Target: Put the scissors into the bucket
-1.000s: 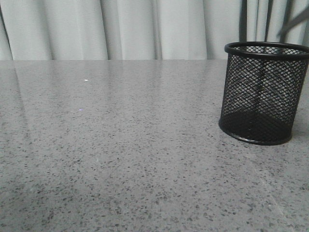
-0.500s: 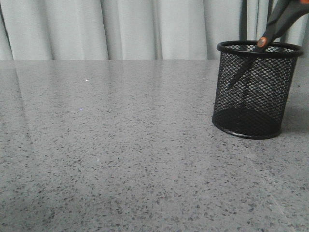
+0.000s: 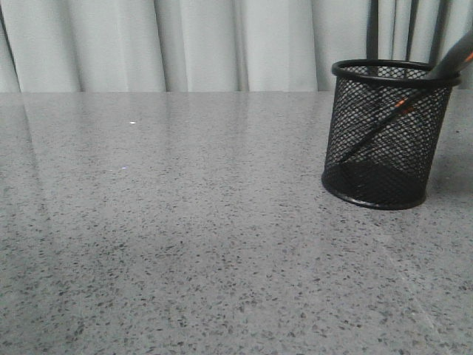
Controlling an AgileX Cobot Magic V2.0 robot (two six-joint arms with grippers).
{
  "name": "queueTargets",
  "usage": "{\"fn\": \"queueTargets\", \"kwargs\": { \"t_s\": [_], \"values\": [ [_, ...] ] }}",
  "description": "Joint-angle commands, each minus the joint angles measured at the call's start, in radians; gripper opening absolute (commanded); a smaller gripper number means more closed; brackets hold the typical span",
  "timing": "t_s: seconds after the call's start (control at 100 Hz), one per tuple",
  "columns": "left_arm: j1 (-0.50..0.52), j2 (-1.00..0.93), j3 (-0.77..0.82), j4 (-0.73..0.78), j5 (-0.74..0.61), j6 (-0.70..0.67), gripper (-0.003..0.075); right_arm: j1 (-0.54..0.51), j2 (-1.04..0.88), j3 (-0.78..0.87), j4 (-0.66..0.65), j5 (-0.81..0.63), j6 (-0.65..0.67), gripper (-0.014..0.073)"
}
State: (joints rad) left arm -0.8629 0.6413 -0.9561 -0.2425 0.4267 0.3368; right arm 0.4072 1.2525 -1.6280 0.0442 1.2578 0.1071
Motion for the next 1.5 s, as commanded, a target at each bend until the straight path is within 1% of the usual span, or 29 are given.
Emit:
{"fn": "queueTargets", "kwargs": {
  "t_s": [0.0, 0.01, 0.03, 0.04, 0.09, 0.14, 0.18, 0.26, 0.31, 0.37, 0.43, 0.48, 0.59, 0.69, 0.85, 1.31, 1.34, 1.39, 1.42, 1.49],
  "values": [
    [-0.006, -0.073, 0.113, 0.022, -0.329, -0.144, -0.0021, 0.0, -0.121, -0.021, -0.006, 0.019, -0.02, -0.0021],
    [-0.006, -0.079, 0.14, 0.022, -0.363, -0.146, -0.0021, 0.0, -0.13, -0.012, -0.006, 0.016, -0.022, -0.005],
    [-0.006, -0.098, 0.181, 0.022, -0.393, -0.146, -0.0021, 0.0, -0.159, 0.005, -0.006, 0.003, -0.023, -0.0071],
    [-0.006, -0.11, 0.194, 0.022, -0.427, -0.146, -0.0021, 0.0, -0.168, 0.012, -0.006, -0.002, -0.023, -0.0071],
    [-0.006, -0.149, 0.286, 0.022, -0.507, -0.146, -0.0021, 0.0, -0.245, 0.072, -0.008, -0.05, -0.029, -0.0042],
    [-0.006, -0.184, 0.373, 0.022, -0.579, -0.146, -0.0021, 0.0, -0.328, 0.154, -0.01, -0.108, -0.034, -0.0044],
    [-0.006, -0.209, 0.44, 0.022, -0.634, -0.146, -0.0021, 0.0, -0.394, 0.241, -0.018, -0.165, -0.034, -0.0043],
    [-0.006, -0.242, 0.55, 0.022, -0.729, -0.142, -0.0021, 0.0, -0.57, 0.436, -0.044, -0.341, -0.034, -0.0043],
    [-0.006, -0.25, 0.62, 0.022, -0.79, -0.127, -0.0021, 0.0, -0.679, 0.592, -0.077, -0.448, -0.034, -0.0043],
    [-0.006, -0.252, 0.679, 0.02, -0.871, -0.122, -0.0021, -0.002, -0.813, 0.744, -0.111, -0.568, -0.032, -0.0043],
    [-0.006, -0.252, 0.732, 0.014, -0.942, -0.122, -0.0021, -0.002, -0.925, 0.895, -0.118, -0.655, -0.032, -0.0043],
    [-0.006, -0.252, 0.764, 0.004, -0.986, -0.122, -0.0021, -0.002, -1.015, 0.99, -0.118, -0.717, -0.032, -0.0043],
    [-0.006, -0.252, 0.793, -0.007, -1.012, -0.122, -0.0021, -0.002, -1.186, 1.136, -0.118, -0.849, -0.032, -0.0043],
    [-0.006, -0.252, 0.794, -0.007, -1.01, -0.122, -0.0021, -0.002, -1.288, 1.197, -0.116, -0.922, -0.032, -0.0044],
    [-0.006, -0.25, 0.795, -0.003, -1.008, -0.122, -0.0021, -0.002, -1.256, 1.203, -0.111, -0.929, -0.032, -0.0044],
    [-0.006, -0.25, 0.799, -0.003, -1.002, -0.122, -0.0021, -0.002, -1.256, 1.205, -0.111, -0.929, -0.032, -0.0044],
    [-0.006, -0.25, 0.799, 0.003, -1.002, -0.105, -0.0021, -0.002, -1.256, 1.205, -0.111, -0.929, -0.032, -0.0044],
    [0.0, -0.252, 0.799, 0.003, -1.012, 0.003, -0.0021, -0.002, -1.256, 1.205, -0.111, -0.929, -0.032, -0.0044],
    [0.008, -0.253, 0.799, 0.005, -1.016, 0.033, -0.0021, -0.002, -1.256, 1.205, -0.111, -0.929, -0.032, -0.0044],
    [0.051, -0.268, 0.801, 0.005, -1.009, 0.033, -0.0021, -0.002, -1.256, 1.205, -0.111, -0.929, -0.032, -0.0044]
  ]
}}
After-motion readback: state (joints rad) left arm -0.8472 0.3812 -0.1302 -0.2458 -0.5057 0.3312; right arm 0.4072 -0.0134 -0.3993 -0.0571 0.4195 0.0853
